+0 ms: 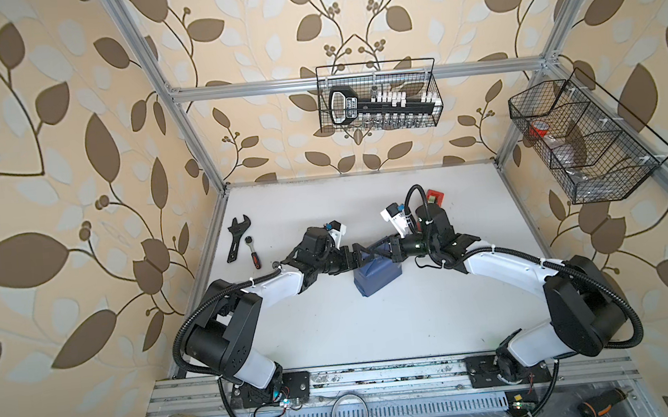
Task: Wrap the gift box in paper
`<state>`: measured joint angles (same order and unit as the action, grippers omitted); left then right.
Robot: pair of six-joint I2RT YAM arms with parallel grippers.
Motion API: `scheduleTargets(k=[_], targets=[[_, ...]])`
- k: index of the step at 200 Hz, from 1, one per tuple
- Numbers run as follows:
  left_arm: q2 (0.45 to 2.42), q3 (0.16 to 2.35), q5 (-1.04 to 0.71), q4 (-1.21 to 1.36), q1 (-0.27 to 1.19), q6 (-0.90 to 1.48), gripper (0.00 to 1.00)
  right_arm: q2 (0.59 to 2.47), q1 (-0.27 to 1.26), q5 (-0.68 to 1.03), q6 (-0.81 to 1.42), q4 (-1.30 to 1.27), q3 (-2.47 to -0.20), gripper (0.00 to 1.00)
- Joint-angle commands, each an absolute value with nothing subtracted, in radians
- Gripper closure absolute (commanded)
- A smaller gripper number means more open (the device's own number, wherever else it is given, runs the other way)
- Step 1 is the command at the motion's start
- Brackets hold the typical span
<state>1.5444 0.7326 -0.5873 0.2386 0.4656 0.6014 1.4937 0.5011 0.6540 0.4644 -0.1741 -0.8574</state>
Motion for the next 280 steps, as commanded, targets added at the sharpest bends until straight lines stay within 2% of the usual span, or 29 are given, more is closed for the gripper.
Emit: scheduleTargets(k=[1, 201, 280], targets=[[1.592, 0.704, -0.514, 0.052, 0.486, 0.534, 0.07, 1.483, 0.491, 0.669, 0.485, -0.196, -0.825, 1.0], [1.587, 0.705, -0.512, 0.05, 0.486, 0.532, 0.07, 1.517, 0.48, 0.646, 0.476, -0.189, -0.777, 1.0], [1.582, 0.704, -0.514, 0.051, 0.486, 0.533, 0.07, 1.524, 0.484, 0.588, 0.318, -0.096, -0.77, 1.0]])
